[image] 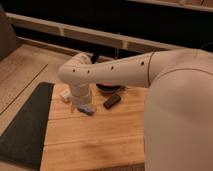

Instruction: Place the pepper on the white sponge

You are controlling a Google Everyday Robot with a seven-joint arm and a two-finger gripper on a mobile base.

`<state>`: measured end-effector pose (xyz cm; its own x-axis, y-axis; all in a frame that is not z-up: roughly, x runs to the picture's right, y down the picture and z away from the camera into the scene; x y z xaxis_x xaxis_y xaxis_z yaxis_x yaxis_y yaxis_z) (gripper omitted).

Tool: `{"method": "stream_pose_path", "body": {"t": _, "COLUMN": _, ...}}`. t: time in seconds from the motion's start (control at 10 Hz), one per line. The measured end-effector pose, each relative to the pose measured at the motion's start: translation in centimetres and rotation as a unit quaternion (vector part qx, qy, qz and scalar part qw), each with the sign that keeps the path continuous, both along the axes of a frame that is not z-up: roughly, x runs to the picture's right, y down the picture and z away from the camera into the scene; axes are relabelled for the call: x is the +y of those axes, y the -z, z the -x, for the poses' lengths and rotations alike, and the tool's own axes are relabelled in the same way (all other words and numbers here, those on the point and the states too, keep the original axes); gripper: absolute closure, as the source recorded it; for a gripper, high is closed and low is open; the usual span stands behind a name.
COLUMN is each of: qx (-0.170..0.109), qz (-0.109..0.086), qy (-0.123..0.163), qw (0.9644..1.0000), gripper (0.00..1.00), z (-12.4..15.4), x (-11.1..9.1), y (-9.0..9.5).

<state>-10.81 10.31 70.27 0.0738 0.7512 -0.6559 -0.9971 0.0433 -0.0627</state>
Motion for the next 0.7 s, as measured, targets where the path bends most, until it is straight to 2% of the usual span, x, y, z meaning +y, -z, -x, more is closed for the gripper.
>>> {"method": "stream_pose_path", "body": {"t": 0.2, "qx": 0.000, "qz": -0.001, "qy": 0.000, "qw": 1.0000, "gripper": 0.35, "z": -0.1, "x": -0.1, "y": -0.1}}
{"method": "stream_pose_path", "body": {"t": 0.3, "qx": -0.003, "qz": -0.008, "qy": -0.004, "qw": 1.0000, "gripper": 0.35, "z": -0.2, "x": -0.6, "y": -0.3}}
{"method": "stream_pose_path", "body": {"t": 0.4, "qx": -0.010, "qz": -0.028, "qy": -0.013, "qw": 0.9995, "gripper": 0.35, "z": -0.9, "x": -2.1, "y": -1.1}}
{"method": "stream_pose_path", "body": {"t": 0.5, "qx": -0.022, "qz": -0.060, "qy": -0.028, "qw": 0.9976, "gripper": 0.35, "z": -2.2, "x": -4.5, "y": -2.3}}
{"method": "stream_pose_path", "body": {"t": 0.6, "qx": -0.031, "qz": -0.097, "qy": -0.045, "qw": 0.9938, "gripper": 0.35, "z": -4.3, "x": -7.4, "y": -3.4}}
{"method": "stream_pose_path", "body": {"t": 0.7, "qx": -0.037, "qz": -0.120, "qy": -0.054, "qw": 0.9906, "gripper": 0.35, "z": -5.6, "x": -9.1, "y": -3.8}}
